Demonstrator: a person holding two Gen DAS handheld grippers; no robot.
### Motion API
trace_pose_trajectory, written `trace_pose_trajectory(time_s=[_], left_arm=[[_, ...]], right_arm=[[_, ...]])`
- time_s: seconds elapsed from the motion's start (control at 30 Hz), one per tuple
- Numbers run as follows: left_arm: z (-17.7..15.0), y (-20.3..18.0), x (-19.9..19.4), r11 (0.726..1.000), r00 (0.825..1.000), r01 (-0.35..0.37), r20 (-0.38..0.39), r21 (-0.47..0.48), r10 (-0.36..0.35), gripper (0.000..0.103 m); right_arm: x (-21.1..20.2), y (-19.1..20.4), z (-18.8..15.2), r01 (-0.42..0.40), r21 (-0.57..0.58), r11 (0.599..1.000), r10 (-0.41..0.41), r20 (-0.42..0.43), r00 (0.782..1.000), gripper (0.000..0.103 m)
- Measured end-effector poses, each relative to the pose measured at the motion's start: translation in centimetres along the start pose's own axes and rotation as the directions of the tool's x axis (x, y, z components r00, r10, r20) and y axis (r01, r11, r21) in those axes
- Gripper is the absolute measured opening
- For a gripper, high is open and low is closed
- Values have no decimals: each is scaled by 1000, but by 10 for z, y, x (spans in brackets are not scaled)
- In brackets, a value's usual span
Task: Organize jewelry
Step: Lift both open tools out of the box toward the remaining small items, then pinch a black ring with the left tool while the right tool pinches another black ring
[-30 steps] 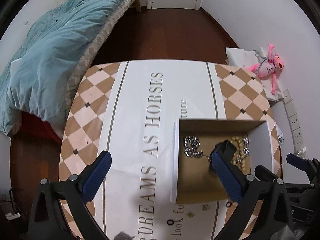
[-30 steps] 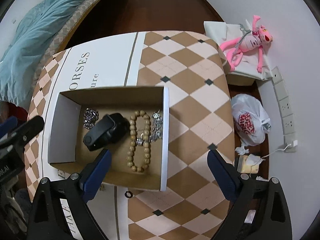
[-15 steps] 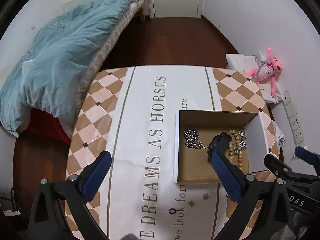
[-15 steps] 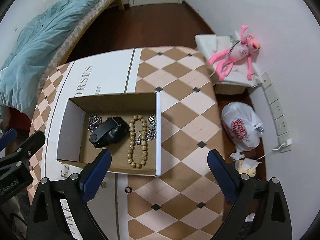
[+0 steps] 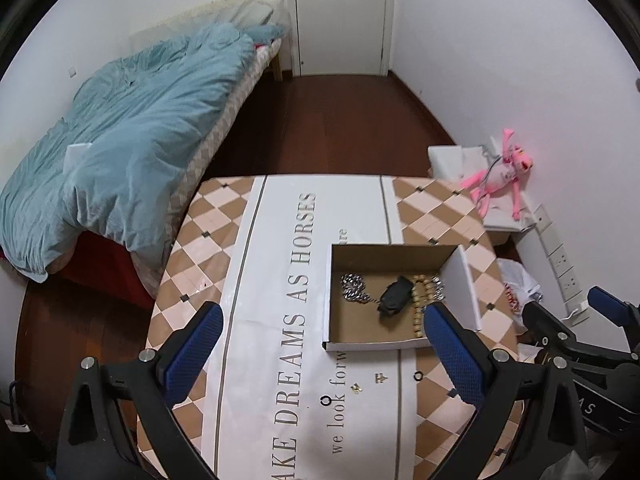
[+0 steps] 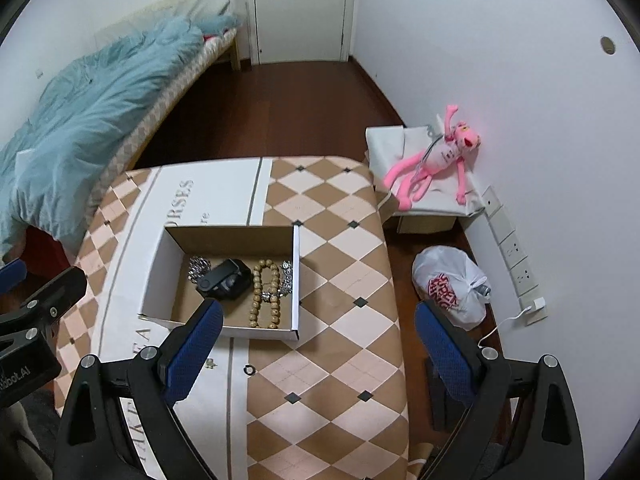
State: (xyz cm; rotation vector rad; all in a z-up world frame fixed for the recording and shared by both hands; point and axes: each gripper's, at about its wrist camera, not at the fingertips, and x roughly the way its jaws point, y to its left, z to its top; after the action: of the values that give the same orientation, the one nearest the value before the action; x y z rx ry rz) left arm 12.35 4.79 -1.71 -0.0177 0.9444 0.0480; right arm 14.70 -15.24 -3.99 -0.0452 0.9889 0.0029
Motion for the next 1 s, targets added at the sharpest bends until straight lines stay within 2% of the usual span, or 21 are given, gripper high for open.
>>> trace_pose_trajectory(time_s=[0.17,0.3,0.47,0.53,0.57,0.6,0.67,0.77,0.87,0.93,1.0], left_arm=[[-2,3,-24,1000,999,-20,40,-13,21,103],[-13,6,-27,998,996,-55,72,-4,55,103],[-40,21,10,993,993,-115,-21,-9,114,103],[-56,29,33,991,988,-133,-75,-16,132,103],[-63,31,42,990,985,-142,-101,-17,139,103],[-70,34,53,989,981,-148,-130,-17,145,103],[-84,38,71,987,971,-162,-180,-16,156,103],[-101,41,94,985,956,-170,-243,-13,161,103],[-111,38,107,987,948,-163,-277,-4,155,103],[-114,34,112,988,945,-155,-289,6,150,103],[-114,31,116,989,944,-149,-294,15,147,103]], right_arm=[[-27,-5,-2,-40,36,999,38,39,998,98],[-26,-7,-11,-78,56,995,78,8,997,98],[18,2,-39,-127,63,990,132,-90,987,97],[41,7,-53,-153,70,986,161,-132,978,88],[56,10,-61,-173,74,982,183,-163,969,77],[67,13,-67,-180,79,981,192,-186,964,72],[90,21,-80,-194,73,978,205,-217,954,71],[110,37,-92,-195,42,980,199,-234,952,64],[124,51,-97,-179,1,984,174,-234,957,61],[132,57,-100,-166,-19,986,157,-236,959,56],[138,61,-102,-162,-30,986,150,-245,958,44]])
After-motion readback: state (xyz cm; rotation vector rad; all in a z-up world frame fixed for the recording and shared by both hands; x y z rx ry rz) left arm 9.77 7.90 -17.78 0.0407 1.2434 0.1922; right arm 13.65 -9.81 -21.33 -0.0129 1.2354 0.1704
